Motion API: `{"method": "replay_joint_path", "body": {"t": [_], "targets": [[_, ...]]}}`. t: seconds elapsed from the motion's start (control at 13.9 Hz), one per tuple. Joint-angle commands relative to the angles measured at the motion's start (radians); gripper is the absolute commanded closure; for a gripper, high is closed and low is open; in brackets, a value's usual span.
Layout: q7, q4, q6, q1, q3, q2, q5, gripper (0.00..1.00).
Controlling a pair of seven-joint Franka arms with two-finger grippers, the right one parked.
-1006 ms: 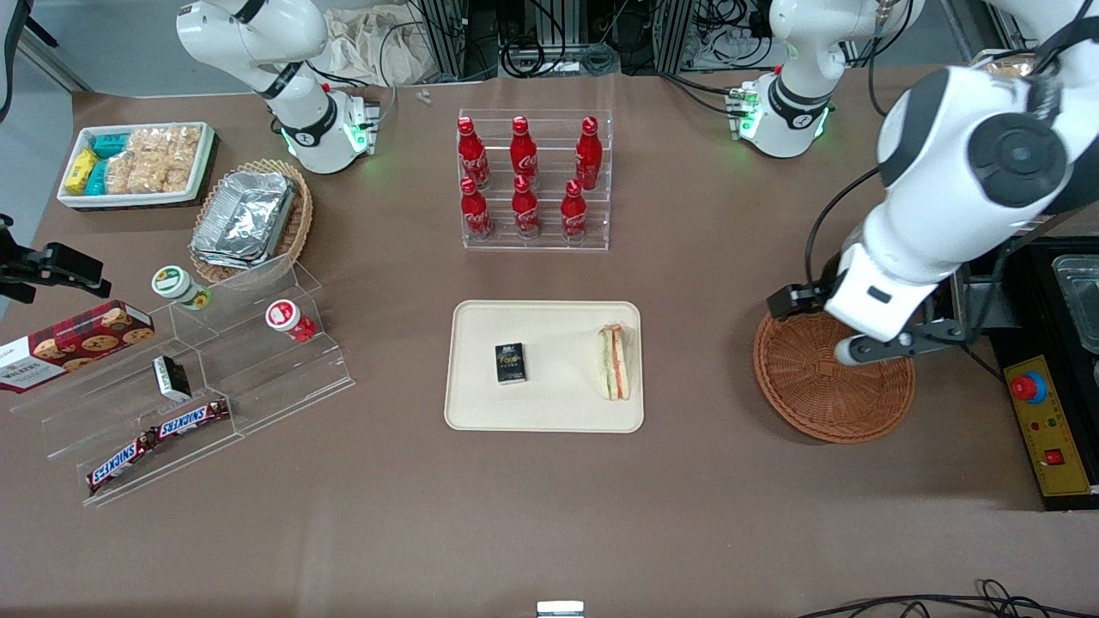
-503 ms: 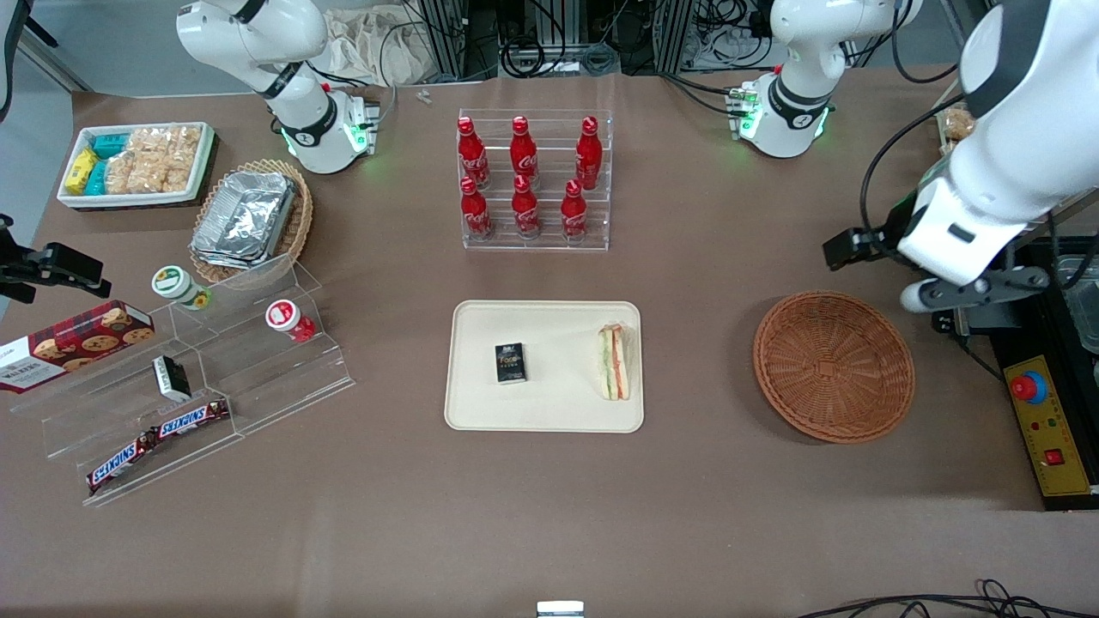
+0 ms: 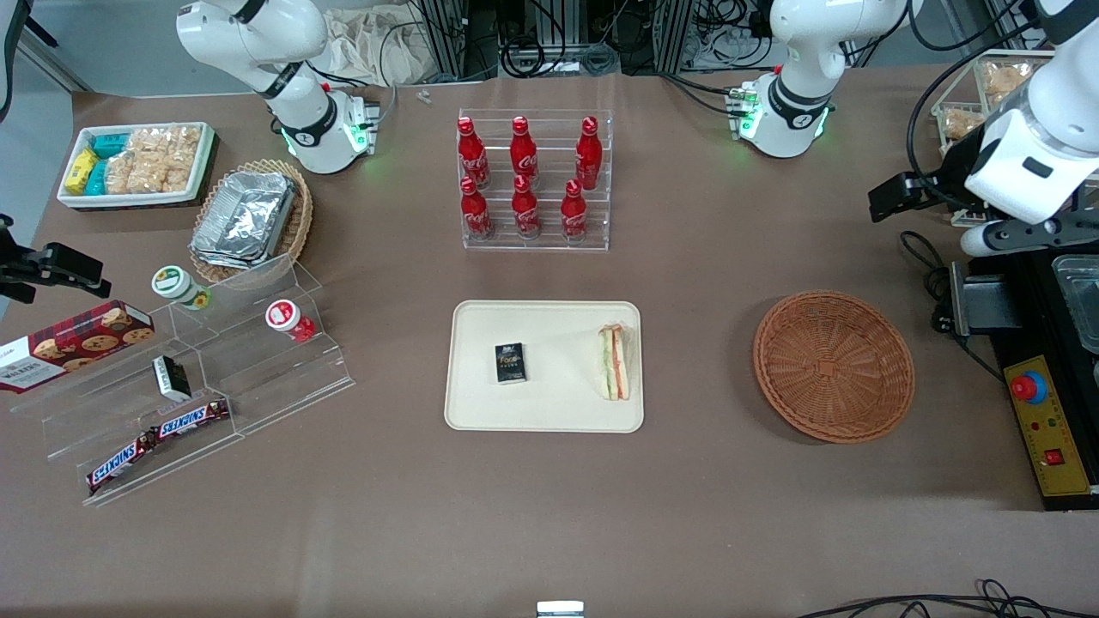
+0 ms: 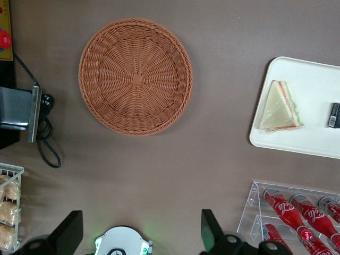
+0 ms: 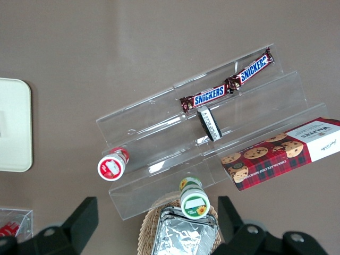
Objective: Place sandwich from basket to tray
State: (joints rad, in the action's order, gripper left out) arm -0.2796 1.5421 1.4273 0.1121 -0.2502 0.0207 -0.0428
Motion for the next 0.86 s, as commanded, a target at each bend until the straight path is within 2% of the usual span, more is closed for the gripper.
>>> {"method": "replay_joint_path", "body": {"t": [0.0,0.14,0.5,0.79], "targets": [[0.017,0.012,-0.011,-0.048,0.060,0.022,-0.016,0.00],[0.020,-0.003,-0.011,-0.097,0.109,0.016,-0.016,0.00],[0.022,-0.019,-0.011,-0.149,0.127,0.010,0.004,0.00],[0.020,-0.019,-0.011,-0.204,0.186,0.010,0.003,0.00]]}}
